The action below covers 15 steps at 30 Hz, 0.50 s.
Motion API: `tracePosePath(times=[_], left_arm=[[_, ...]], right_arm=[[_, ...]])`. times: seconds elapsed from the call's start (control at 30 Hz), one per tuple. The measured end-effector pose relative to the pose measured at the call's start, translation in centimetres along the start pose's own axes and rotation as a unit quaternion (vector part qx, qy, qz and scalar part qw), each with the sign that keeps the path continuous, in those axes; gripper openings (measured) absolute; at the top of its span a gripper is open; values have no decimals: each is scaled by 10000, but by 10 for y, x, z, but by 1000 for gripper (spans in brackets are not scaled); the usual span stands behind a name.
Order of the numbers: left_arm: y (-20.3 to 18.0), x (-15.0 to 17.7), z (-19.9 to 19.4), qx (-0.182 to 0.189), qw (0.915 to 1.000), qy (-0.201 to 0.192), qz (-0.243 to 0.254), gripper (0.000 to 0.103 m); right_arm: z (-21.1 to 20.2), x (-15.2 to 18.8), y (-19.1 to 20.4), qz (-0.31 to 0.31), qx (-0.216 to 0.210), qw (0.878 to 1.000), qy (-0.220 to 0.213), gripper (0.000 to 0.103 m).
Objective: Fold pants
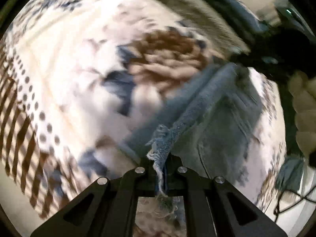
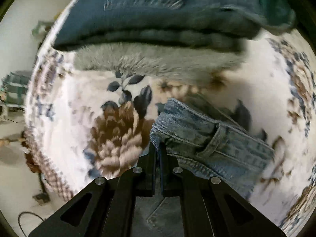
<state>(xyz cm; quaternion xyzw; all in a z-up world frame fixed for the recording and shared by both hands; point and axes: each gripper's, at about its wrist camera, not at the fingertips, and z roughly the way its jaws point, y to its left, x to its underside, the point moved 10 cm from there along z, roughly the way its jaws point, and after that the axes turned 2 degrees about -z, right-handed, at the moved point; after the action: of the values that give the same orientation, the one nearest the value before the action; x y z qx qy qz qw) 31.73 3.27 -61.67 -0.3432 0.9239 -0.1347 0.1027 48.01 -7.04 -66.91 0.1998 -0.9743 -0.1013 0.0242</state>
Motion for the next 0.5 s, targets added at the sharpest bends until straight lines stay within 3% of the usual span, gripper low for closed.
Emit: tracePosePath(times=[0.1, 0.17, 0.23, 0.27, 0.3, 0.37, 0.43, 0.5], left_arm=[[13, -6, 15, 76, 9996, 196, -171, 5], [23, -5, 17, 205, 9984, 256, -454, 7], [25, -3, 15, 427, 9963, 212, -720, 7], [28, 0, 10, 489, 9953, 130, -821, 9], [31, 4, 4, 458, 9949, 21, -898, 15], [37, 16, -9, 436, 9931, -172, -1072, 32], [41, 27, -19, 467, 9901, -279, -1292, 59], [44, 39, -25, 609, 9852, -288, -1577, 66]], right_arm=[[25, -6, 2, 40, 141, 9997, 208, 4], [33, -7, 4, 131, -88, 9992, 374, 11], [29, -3, 8, 143, -600, 9967, 522, 42], [24, -1, 9, 114, -785, 9956, 504, 73], [14, 2, 5, 53, -917, 9949, 427, 93], [-2, 11, -7, -75, -951, 9949, 331, 94], [-21, 24, -32, -150, -826, 9963, 201, 94], [-32, 33, -54, -143, -692, 9974, 111, 96]])
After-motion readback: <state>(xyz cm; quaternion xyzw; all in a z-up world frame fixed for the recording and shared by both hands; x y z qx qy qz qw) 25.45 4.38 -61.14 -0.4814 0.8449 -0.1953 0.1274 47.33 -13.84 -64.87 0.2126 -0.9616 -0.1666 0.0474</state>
